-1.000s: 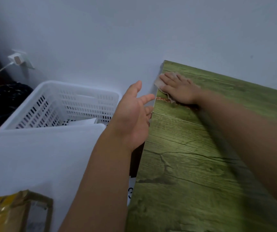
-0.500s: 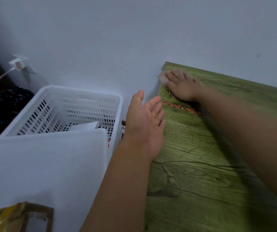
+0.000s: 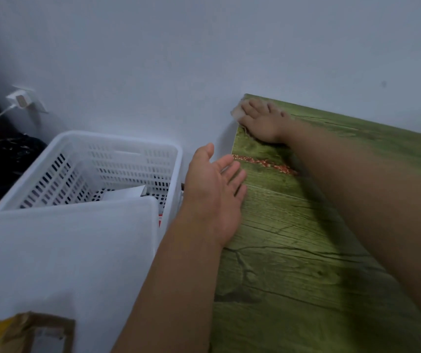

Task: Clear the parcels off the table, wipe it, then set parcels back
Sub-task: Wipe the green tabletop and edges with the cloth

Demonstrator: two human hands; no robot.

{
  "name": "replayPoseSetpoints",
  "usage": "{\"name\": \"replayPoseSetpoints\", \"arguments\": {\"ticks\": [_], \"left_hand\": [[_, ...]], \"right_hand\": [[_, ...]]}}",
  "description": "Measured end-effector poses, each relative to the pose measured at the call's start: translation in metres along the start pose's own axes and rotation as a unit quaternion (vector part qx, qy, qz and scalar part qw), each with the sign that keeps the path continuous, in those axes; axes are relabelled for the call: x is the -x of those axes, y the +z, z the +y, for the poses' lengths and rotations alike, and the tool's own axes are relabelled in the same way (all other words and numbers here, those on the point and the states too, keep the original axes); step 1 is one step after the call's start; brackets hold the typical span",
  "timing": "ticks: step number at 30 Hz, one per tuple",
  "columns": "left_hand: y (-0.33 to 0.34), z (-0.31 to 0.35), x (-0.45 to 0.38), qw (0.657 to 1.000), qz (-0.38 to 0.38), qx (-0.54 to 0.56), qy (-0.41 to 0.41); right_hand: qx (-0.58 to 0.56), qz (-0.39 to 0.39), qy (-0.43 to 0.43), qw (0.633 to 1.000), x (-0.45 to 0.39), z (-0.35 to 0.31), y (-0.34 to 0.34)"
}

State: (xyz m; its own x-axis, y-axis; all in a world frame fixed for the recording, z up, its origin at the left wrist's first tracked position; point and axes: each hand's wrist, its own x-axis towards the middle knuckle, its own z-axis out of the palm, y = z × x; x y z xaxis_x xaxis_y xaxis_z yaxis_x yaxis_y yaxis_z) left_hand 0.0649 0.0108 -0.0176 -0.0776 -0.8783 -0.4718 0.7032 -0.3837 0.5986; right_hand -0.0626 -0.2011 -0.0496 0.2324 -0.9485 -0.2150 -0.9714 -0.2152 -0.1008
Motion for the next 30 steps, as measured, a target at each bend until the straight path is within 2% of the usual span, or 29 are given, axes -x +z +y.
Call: {"name": "replayPoseSetpoints", "arguments": {"ticks": [4,8,12,17,21,23,26,28,30], "left_hand": [[0.001,0.004,-0.002,1.000,-0.010,-0.013,-0.012],[0.000,0.005,0.000,0.999,-0.027,-0.014,-0.024],[0.003,0.001,0.001,0.998,-0.043,-0.036,-0.040],[0.005,0.000,0.001,0.996,-0.046,-0.060,-0.046],[0.004,0.003,0.003,0.995,-0.043,-0.073,-0.048],[0.002,0.004,0.004,0.995,-0.044,-0.078,-0.048],[0.001,0.004,0.007,0.994,-0.044,-0.083,-0.046],[0.001,0.004,0.008,0.995,-0.045,-0.083,-0.044],[0.000,0.003,0.008,0.995,-0.049,-0.081,-0.044]], "right_hand": [[0.024,0.006,-0.046,0.999,0.038,0.029,0.014],[0.010,0.016,0.051,0.999,0.034,0.081,0.003],[-0.014,0.015,0.106,0.994,0.014,0.078,-0.001],[0.018,0.015,0.003,1.000,0.056,0.061,0.010],[0.030,-0.003,-0.065,0.997,0.103,0.088,0.018],[0.044,-0.013,-0.036,0.998,0.096,0.113,0.008],[0.031,-0.008,0.071,0.997,0.064,0.130,-0.002],[0.016,0.000,0.088,0.996,0.052,0.118,0.000],[0.015,0.004,0.064,0.998,0.061,0.088,0.005]]}}
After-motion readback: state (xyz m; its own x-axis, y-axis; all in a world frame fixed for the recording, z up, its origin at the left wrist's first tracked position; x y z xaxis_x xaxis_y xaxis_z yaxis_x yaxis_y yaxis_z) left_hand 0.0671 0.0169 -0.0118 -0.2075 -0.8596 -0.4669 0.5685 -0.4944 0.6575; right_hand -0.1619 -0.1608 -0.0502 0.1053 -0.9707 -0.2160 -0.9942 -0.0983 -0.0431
